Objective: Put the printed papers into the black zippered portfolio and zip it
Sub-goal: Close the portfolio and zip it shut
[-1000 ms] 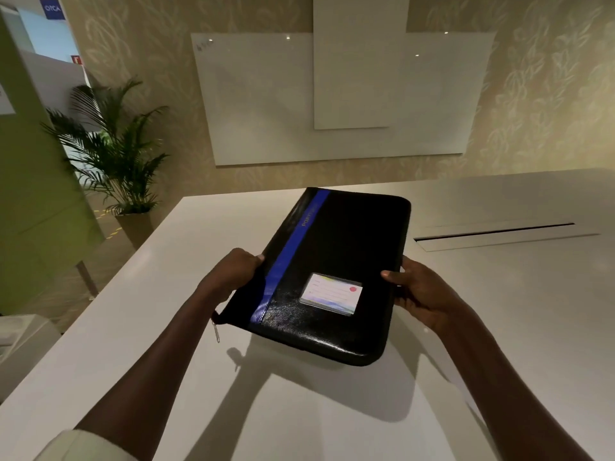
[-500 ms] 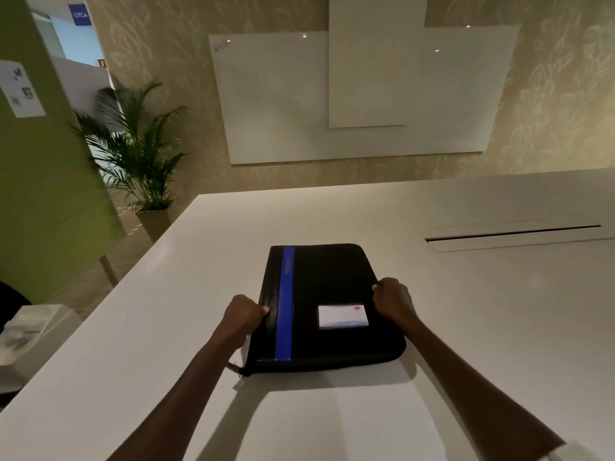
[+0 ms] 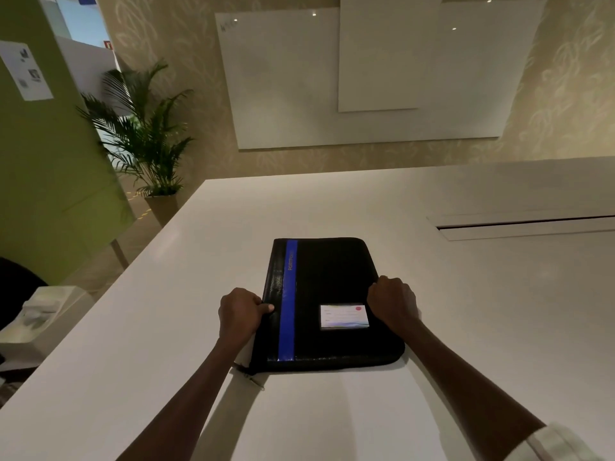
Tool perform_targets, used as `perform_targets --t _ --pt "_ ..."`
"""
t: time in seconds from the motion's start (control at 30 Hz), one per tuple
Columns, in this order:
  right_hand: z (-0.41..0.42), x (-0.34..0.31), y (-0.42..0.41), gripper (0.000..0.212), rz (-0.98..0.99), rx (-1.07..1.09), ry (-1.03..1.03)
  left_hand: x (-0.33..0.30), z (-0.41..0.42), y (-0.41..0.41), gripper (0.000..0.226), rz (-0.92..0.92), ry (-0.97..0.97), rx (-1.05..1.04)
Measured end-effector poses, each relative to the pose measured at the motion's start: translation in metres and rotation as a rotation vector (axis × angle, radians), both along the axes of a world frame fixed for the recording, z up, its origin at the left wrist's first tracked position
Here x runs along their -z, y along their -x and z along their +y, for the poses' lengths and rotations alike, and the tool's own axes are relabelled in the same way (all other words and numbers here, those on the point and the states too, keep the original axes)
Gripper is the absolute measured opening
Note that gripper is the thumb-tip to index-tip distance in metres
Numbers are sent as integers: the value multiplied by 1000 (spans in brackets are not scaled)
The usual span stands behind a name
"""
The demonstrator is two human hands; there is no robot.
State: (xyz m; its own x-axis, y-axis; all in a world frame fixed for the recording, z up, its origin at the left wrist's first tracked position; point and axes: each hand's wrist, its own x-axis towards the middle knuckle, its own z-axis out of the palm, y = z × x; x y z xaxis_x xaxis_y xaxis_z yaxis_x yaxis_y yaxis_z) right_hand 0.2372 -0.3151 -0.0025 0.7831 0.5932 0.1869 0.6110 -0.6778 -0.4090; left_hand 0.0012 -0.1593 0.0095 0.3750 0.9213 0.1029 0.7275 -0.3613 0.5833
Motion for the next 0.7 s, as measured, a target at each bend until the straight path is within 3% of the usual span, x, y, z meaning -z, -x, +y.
perform_targets --t 0.33,0.53,0.7 --pt "-1 -6 13 24 -183 22 108 0 -4 14 30 -22 40 81" --pt "3 -26 60 15 -206 -41 -95 -8 -13 53 22 -58 203 219" --pt "-8 -33 112 19 -123 -256 -251 -15 -22 90 53 -31 317 322"
